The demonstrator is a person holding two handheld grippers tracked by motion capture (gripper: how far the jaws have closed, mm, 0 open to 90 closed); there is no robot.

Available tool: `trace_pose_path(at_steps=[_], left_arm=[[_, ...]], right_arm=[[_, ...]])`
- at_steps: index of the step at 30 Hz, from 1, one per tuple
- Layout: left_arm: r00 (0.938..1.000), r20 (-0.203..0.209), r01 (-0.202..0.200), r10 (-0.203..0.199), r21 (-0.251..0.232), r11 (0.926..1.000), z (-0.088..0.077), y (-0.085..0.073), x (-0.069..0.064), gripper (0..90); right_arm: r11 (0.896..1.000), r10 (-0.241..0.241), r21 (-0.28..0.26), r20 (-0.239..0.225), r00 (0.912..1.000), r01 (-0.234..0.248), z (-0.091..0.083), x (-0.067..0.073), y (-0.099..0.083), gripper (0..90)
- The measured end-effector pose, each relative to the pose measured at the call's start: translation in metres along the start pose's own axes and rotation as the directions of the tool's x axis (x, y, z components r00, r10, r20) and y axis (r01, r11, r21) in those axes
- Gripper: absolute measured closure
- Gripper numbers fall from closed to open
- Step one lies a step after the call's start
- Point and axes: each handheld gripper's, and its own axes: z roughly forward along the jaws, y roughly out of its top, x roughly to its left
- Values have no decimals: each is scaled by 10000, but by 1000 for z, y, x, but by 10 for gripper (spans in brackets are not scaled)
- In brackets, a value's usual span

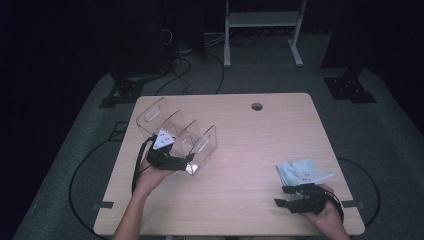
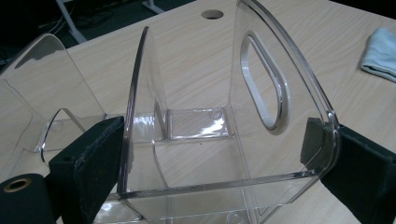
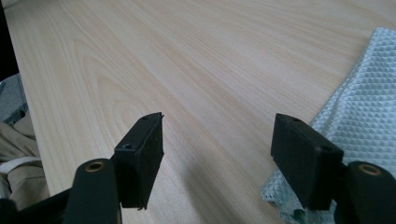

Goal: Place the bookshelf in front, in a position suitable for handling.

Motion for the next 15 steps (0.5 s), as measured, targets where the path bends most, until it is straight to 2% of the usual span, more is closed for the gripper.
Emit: trace_pose_path(at_steps=[6,10,15], left_arm=[[9998,184,-127,125,95,9999,1,3,-14,65],[9997,253,-75,75,-10,10000,2,3,-32,65],[9982,555,-243,236,107,9996,3,5,-49,64]], right_arm=[[9999,33,-147,53,10000,-32,-3,-2,0,338],[9995,166,-255,53,9998,-164,-6,-4,0,339],[9990,237,-386,85,9997,-234,-10,-6,-1,338]])
